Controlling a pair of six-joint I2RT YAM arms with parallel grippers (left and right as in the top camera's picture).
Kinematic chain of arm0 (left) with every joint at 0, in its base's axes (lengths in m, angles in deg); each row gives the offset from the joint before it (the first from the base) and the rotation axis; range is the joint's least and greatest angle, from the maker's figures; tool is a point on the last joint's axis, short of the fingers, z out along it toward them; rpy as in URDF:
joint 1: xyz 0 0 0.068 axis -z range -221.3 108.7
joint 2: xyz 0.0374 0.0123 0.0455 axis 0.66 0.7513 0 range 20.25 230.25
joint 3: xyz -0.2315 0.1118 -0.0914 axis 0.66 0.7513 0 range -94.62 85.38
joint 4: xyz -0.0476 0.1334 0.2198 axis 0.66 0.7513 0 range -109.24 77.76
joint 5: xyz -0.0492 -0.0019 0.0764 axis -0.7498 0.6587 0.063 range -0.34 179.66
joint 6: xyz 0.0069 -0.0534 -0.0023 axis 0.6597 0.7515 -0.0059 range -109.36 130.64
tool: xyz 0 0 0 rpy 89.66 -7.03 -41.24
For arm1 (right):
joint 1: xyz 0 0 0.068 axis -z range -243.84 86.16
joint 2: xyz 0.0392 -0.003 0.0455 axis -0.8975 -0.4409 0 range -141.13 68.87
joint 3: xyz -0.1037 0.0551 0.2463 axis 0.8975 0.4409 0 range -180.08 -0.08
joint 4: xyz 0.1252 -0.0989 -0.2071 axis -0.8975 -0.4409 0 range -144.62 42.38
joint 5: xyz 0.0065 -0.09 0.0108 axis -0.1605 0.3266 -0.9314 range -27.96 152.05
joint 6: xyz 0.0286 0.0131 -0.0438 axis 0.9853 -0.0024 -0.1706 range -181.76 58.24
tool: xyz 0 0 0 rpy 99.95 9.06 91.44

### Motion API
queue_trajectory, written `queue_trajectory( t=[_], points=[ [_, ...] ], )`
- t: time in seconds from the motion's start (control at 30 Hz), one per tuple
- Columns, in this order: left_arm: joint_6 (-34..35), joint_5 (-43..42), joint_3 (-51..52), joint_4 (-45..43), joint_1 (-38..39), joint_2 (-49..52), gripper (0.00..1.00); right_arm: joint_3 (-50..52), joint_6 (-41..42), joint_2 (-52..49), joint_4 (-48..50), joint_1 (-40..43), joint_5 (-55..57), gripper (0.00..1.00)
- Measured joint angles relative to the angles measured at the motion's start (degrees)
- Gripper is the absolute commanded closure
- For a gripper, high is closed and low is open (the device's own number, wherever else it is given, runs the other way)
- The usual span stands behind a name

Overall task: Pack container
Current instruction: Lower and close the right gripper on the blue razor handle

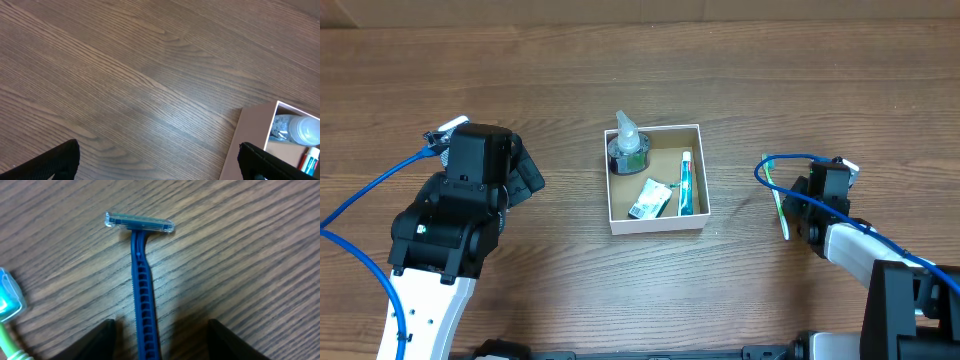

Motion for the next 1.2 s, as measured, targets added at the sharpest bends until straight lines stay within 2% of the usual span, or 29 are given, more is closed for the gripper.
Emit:
queue_trajectory(
  t=[0.1, 0.2, 0.43, 0.67, 0.73, 1.0, 1.2],
  points=[
    [0.0, 0.0, 0.0, 0.0, 0.0, 0.0, 0.0, 0.0, -0.1, -0.1, 0.0, 0.0, 0.3, 0.66],
    [0.0, 0.0, 0.0, 0.0, 0.0, 0.0, 0.0, 0.0, 0.0, -0.2, -0.1, 0.0, 0.4, 0.67],
    [0.0, 0.0, 0.0, 0.0, 0.0, 0.0, 0.0, -1.8, 0.6, -0.2, -4.1, 0.0, -0.3, 0.87],
    [0.0, 0.0, 0.0, 0.0, 0.0, 0.0, 0.0, -4.1, 1.0, -0.5, -8.5, 0.0, -0.8, 0.87],
    [0.0, 0.0, 0.0, 0.0, 0.0, 0.0, 0.0, -4.7, 1.0, -0.5, -10.0, 0.1, -1.0, 0.9],
    [0.0, 0.0, 0.0, 0.0, 0.0, 0.0, 0.0, -11.6, 1.3, -0.5, -22.8, 0.0, -2.0, 0.93],
    [0.0, 0.0, 0.0, 0.0, 0.0, 0.0, 0.0, -17.6, 1.4, 1.9, -28.8, 0.0, -2.1, 0.92]
  ],
)
